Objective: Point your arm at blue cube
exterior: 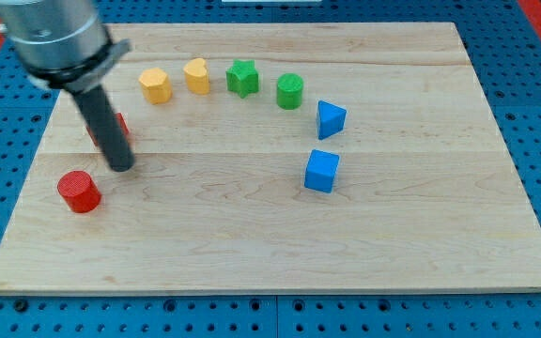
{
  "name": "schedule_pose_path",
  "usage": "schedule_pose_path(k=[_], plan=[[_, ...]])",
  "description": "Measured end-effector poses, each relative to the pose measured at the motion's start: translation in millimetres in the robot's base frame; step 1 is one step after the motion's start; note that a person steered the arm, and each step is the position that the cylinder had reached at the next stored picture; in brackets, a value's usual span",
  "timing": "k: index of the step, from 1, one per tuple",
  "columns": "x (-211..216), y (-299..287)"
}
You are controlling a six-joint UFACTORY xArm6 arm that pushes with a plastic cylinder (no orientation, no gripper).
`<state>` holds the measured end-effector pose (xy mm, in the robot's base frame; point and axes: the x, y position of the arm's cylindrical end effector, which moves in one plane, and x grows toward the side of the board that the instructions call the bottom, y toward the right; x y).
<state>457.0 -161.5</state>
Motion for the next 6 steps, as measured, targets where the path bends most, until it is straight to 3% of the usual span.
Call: schedule_pose_path(k=[2,6], plan=[[-2,70],[-9,143]])
